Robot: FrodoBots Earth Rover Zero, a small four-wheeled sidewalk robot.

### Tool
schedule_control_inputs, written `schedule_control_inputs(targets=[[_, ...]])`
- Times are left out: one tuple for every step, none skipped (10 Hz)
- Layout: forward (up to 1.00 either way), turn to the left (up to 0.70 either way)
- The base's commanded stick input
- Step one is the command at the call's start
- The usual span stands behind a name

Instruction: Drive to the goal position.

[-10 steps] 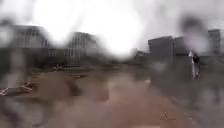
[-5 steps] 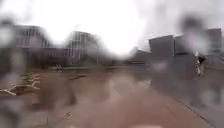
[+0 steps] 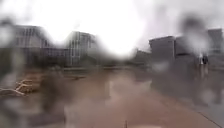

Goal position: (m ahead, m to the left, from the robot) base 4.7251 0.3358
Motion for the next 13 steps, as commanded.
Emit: schedule_control_inputs(targets=[[1.0, 0.0], [1.0, 0.0], [1.0, 0.0], [1.0, 0.0], [1.0, 0.01], [1.0, 0.02], [1.0, 0.03], [1.0, 0.03], [1.0, 0.02], [1.0, 0.02], [1.0, 0.02], [1.0, 0.02], [1.0, 0.02]])
